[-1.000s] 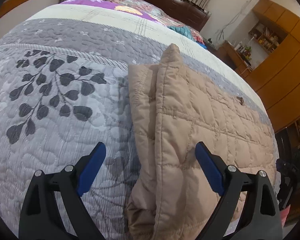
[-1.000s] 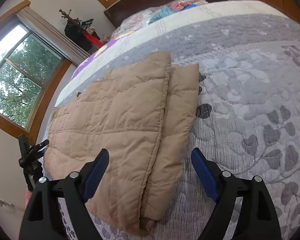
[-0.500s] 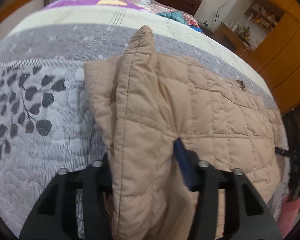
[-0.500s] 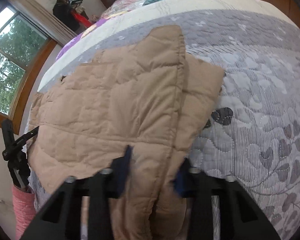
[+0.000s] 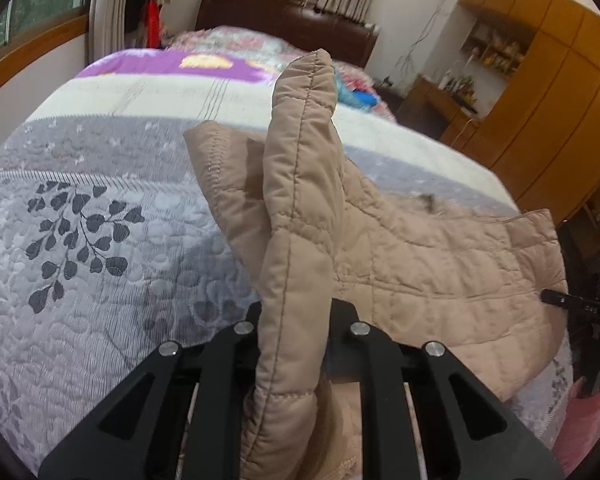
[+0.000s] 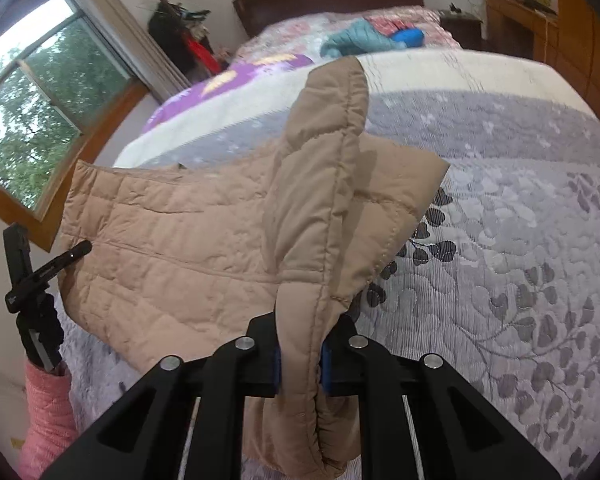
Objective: Fold large clothes
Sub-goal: 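Grasp the folded edge with both tools, fold it over again, release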
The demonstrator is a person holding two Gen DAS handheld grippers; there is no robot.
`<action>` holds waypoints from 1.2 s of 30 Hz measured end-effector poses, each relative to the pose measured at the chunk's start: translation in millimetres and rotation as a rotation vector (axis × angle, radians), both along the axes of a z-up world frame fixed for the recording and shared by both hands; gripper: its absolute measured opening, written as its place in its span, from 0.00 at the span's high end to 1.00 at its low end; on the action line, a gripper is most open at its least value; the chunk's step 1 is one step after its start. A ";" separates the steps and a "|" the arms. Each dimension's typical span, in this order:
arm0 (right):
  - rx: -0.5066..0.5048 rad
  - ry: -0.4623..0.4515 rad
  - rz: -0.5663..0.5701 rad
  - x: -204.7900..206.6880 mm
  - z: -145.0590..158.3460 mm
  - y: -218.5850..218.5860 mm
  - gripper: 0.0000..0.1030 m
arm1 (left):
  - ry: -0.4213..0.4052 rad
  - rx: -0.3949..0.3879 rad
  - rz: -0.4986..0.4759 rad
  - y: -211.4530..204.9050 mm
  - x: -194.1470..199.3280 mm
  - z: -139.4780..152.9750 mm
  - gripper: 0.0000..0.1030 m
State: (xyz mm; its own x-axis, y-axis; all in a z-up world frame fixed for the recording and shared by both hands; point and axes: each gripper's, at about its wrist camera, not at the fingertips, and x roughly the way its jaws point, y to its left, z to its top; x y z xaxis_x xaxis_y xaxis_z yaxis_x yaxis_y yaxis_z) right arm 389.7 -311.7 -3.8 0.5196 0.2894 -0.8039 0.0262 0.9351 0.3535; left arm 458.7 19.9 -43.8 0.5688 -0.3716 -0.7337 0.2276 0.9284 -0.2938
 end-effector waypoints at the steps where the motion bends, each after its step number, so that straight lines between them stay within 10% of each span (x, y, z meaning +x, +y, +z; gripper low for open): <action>1: -0.001 -0.010 0.009 -5.7 3.9 -0.5 0.87 | -0.015 -0.003 -0.011 -0.5 -6.3 6.6 0.87; 15: -0.018 -0.082 0.127 -112.1 29.6 34.3 0.88 | -0.098 -0.014 -0.060 39.4 -139.0 38.4 0.88; 36: 0.010 0.108 0.046 -114.5 -91.2 26.9 0.76 | 0.023 0.114 0.004 56.9 -151.3 -91.3 0.68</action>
State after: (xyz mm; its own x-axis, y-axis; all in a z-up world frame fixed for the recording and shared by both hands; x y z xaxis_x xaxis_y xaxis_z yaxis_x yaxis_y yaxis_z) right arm 275.2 -284.8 -95.0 0.4157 0.3193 -0.8516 0.0217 0.9326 0.3602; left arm 307.4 76.8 -135.1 0.5525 -0.2828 -0.7840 0.2178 0.9570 -0.1917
